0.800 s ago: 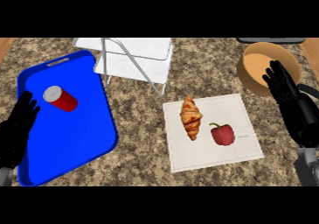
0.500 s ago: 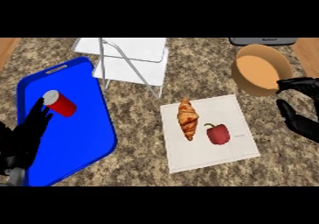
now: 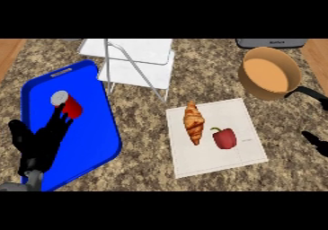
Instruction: Pick the bell pepper from the placemat and place it in the tiered shelf
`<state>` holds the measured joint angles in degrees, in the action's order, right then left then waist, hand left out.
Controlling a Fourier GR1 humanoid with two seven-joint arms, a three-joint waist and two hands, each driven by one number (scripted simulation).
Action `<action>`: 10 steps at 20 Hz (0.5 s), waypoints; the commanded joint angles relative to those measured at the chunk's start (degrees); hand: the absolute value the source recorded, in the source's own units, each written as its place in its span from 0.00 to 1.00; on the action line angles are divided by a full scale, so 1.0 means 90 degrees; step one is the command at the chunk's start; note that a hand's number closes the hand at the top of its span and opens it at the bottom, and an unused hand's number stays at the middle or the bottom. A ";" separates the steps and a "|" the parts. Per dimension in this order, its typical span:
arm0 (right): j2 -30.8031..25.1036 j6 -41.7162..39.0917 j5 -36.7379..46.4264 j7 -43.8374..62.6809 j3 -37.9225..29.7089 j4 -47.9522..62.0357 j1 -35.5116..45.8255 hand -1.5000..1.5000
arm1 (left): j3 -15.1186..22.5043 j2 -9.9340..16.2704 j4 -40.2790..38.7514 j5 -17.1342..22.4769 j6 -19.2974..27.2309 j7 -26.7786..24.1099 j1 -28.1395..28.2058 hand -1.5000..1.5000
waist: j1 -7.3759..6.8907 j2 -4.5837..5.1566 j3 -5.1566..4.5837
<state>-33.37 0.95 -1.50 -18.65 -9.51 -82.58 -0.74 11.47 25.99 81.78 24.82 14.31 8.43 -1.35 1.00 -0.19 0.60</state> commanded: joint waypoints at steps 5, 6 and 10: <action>-0.0583 -0.1141 0.0277 -0.0044 0.0534 -0.0921 -0.0742 0.00 | -0.0081 -0.0098 -0.0758 0.0117 -0.0414 0.0176 -0.0025 0.50 | 0.0002 0.0015 -0.0079; -0.0869 -0.1467 0.0032 0.0315 0.0403 -0.1246 -0.0702 0.00 | 0.0081 -0.0298 -0.0725 -0.0040 -0.0200 0.0260 -0.0200 0.50 | 0.0035 0.0011 -0.0081; -0.0883 -0.1364 0.0323 0.1419 0.0705 -0.2817 -0.1290 0.00 | 0.0097 -0.0375 -0.0438 -0.0094 -0.0074 0.0408 -0.0101 0.50 | 0.0035 -0.0005 -0.0081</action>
<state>-39.60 -9.59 0.43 -13.29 -4.85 -97.87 -9.06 11.56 24.39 79.29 24.35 12.85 10.00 -1.45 1.06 -0.48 0.21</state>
